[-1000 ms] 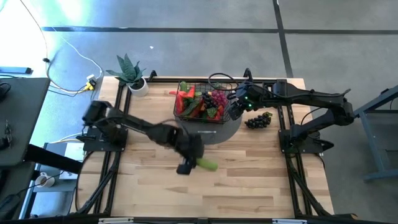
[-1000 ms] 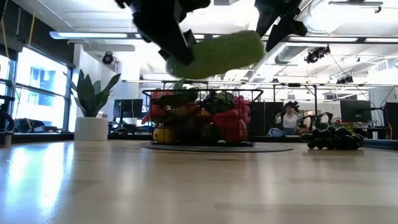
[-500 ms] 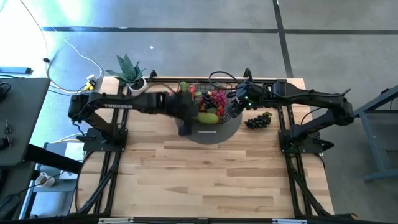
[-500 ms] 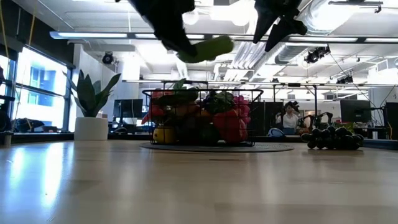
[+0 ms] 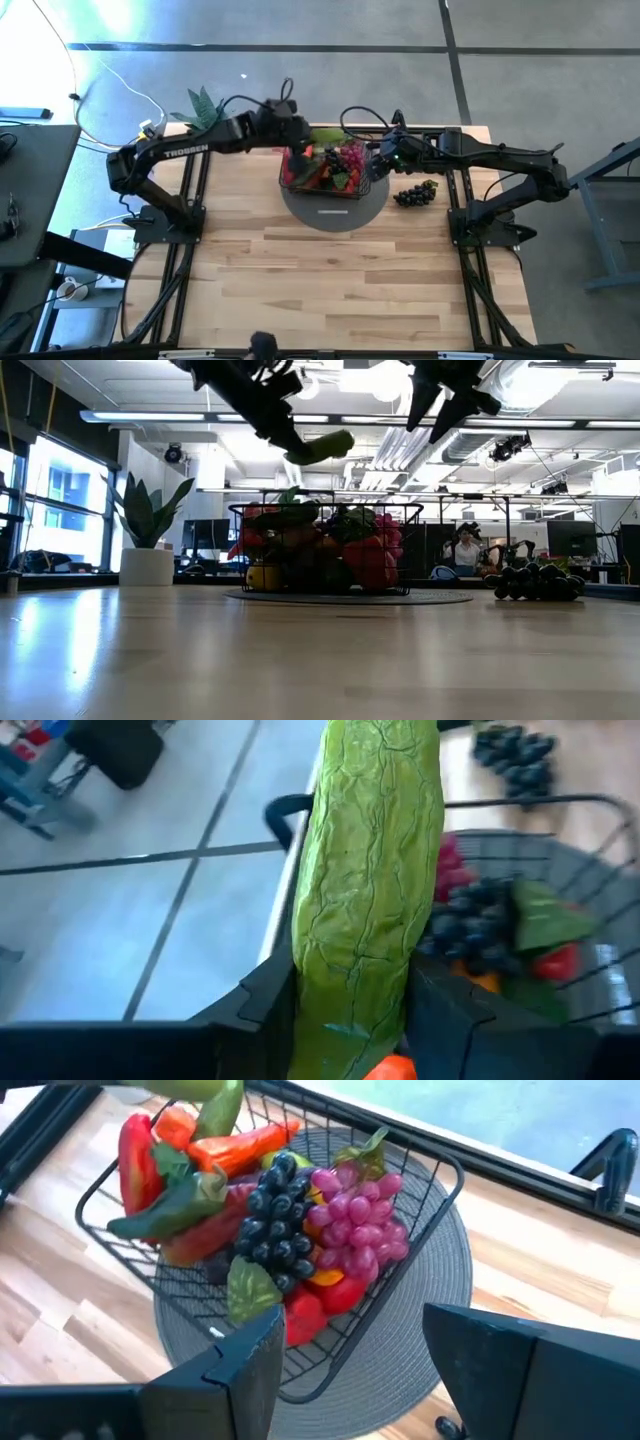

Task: Build produce basket
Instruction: Put the cucumber into the wire basket, then put the black grapes into the wire basket

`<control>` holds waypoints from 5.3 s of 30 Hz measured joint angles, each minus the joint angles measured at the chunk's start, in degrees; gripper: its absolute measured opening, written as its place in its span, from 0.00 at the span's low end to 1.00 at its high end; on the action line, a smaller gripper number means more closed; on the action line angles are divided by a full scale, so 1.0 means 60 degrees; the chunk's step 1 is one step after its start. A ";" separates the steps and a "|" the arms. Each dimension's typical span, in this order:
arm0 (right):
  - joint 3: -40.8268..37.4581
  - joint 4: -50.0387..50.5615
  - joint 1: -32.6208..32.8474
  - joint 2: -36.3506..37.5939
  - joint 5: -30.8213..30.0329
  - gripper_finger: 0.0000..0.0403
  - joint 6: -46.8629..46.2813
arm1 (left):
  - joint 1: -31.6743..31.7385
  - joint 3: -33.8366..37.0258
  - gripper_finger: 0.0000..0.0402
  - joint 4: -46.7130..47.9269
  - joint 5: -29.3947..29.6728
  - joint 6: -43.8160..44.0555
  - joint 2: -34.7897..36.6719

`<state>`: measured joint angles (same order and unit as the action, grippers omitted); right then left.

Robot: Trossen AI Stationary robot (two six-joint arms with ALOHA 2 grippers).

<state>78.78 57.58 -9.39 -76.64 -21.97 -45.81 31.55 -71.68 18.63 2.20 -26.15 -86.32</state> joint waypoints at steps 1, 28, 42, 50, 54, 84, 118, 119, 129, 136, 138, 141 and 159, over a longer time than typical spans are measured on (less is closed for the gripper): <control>0.0000 0.0000 0.0000 0.0000 -0.0032 0.55 -0.0095 | 0.0127 0.0000 0.33 -0.0051 0.0000 -0.0055 -0.0036; 0.0000 0.0101 0.0000 0.0000 -0.0792 0.55 -0.0980 | 0.0893 0.0000 0.41 -0.0335 0.0674 -0.2168 -0.1942; 0.0000 0.2112 0.0029 0.0000 -0.0447 0.55 -0.4072 | 0.0791 0.0000 0.60 -0.0295 0.1213 -0.1963 -0.1942; -0.0002 0.3167 0.0029 -0.0044 0.0180 0.55 -0.5230 | 0.0802 0.0000 0.60 -0.0290 0.1279 -0.1396 -0.1621; -0.0395 0.3402 0.0029 -0.0026 0.0677 0.55 -0.5204 | 0.0780 0.0000 0.60 -0.0346 0.1259 -0.1397 -0.1320; -0.4672 0.1532 -0.0958 -0.0022 0.2418 0.70 0.6895 | 0.0511 -0.0007 0.60 0.0008 0.1239 0.0425 -0.0151; -0.5918 -0.0674 -0.1752 -0.1978 0.2206 0.20 0.7575 | 0.0161 -0.0007 0.60 0.0502 0.1269 0.1329 0.0656; -0.5852 -0.0625 -0.1756 -0.1981 0.2238 0.15 0.7403 | 0.0161 -0.0007 0.60 0.0502 0.1271 0.1329 0.0656; -0.4911 -0.0028 -0.1749 -0.1996 0.2973 0.04 0.6128 | 0.0172 -0.0007 0.60 0.0502 0.1279 0.0812 0.0656; -0.4496 0.0729 -0.1745 -0.1779 0.3725 0.03 0.4745 | 0.0176 -0.0007 0.60 0.0508 0.1406 0.0752 0.0654; -0.4365 0.0854 -0.1745 -0.1557 0.4017 0.03 0.4283 | 0.0176 -0.0007 0.60 0.0535 0.1553 0.0753 0.0652; -0.4140 0.0958 -0.1745 -0.1071 0.4452 0.03 0.3591 | 0.0176 -0.0007 0.60 0.0647 0.1645 0.0750 0.0652; -0.2031 -0.1551 -0.1741 0.0788 0.4064 0.03 0.2506 | 0.0176 -0.0007 0.60 0.0714 0.1665 0.0750 0.0645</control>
<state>66.60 48.27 -19.84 -71.91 2.41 -30.78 32.60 -71.72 22.92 12.19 -21.65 -82.46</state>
